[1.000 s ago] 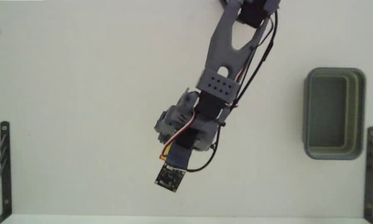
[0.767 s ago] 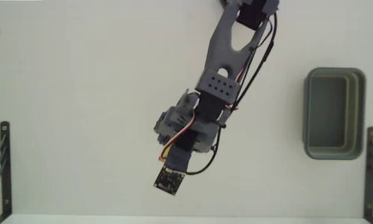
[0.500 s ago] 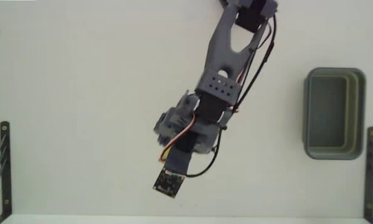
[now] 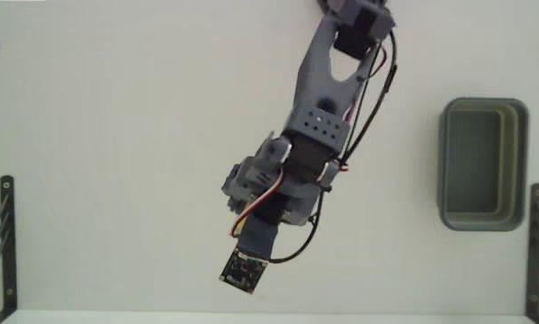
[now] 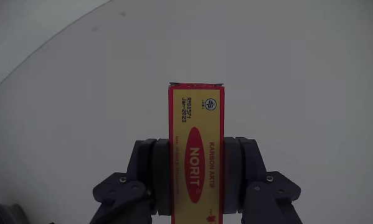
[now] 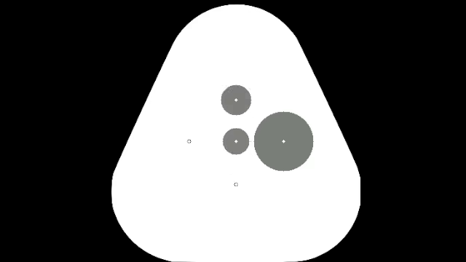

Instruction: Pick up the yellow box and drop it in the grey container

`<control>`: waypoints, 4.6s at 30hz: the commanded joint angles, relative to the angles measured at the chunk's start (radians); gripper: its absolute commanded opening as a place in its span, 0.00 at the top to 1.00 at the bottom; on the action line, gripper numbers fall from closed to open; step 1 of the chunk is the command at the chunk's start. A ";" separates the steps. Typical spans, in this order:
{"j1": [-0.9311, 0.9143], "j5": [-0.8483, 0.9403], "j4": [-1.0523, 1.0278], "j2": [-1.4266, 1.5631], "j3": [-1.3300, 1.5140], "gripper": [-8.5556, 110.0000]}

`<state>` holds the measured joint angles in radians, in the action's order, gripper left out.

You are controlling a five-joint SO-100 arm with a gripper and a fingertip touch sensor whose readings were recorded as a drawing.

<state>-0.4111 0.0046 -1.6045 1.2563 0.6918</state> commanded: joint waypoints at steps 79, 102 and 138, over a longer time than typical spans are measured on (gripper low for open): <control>0.010 -0.005 -0.090 -0.008 -0.188 0.59; 0.279 -0.005 -0.021 0.089 -0.023 0.59; 0.892 -0.005 0.135 0.307 0.353 0.59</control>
<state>0.4433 0.0031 -1.5079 1.4680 1.0308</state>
